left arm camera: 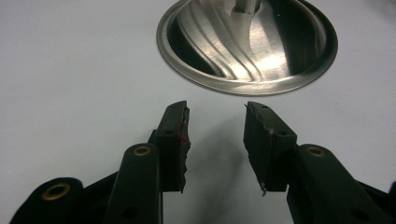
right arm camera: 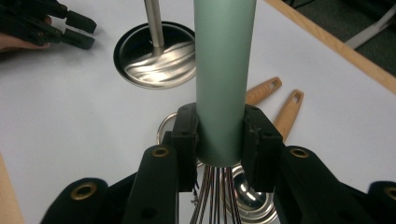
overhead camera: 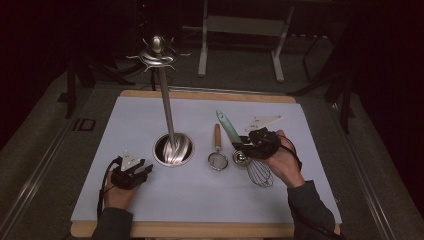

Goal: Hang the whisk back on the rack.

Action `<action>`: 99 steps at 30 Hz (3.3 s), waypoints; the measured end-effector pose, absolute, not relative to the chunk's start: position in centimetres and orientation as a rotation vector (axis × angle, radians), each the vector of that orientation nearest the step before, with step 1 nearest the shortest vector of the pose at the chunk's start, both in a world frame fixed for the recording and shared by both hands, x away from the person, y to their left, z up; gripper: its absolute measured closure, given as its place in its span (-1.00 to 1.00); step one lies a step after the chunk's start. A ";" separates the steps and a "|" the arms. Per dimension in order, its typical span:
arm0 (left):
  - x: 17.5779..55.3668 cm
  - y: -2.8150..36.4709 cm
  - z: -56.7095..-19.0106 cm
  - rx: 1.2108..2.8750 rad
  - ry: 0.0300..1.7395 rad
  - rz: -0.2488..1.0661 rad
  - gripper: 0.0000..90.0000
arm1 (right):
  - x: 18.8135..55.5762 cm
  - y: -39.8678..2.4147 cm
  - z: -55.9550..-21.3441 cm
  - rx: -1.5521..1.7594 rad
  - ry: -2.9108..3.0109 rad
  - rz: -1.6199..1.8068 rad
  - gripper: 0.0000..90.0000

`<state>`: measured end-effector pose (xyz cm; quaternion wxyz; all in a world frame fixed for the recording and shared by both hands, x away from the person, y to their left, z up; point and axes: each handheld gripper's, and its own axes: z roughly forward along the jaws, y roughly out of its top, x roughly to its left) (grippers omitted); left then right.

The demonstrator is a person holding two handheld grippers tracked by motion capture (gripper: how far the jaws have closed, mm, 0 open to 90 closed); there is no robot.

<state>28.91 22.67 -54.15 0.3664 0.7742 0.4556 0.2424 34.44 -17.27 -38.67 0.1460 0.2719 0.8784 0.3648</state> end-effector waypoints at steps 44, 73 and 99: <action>28.8 22.8 -54.1 1.975 1.180 0.630 0.34 | 36.2 -14.4 -34.5 0.354 2.376 1.244 0.53; 28.9 22.7 -54.1 1.977 1.179 0.627 0.34 | 36.5 -12.0 -31.6 0.227 2.296 1.541 0.53; 28.9 22.8 -54.1 1.980 1.178 0.625 0.33 | 37.5 -8.5 -29.6 0.219 2.303 1.488 0.53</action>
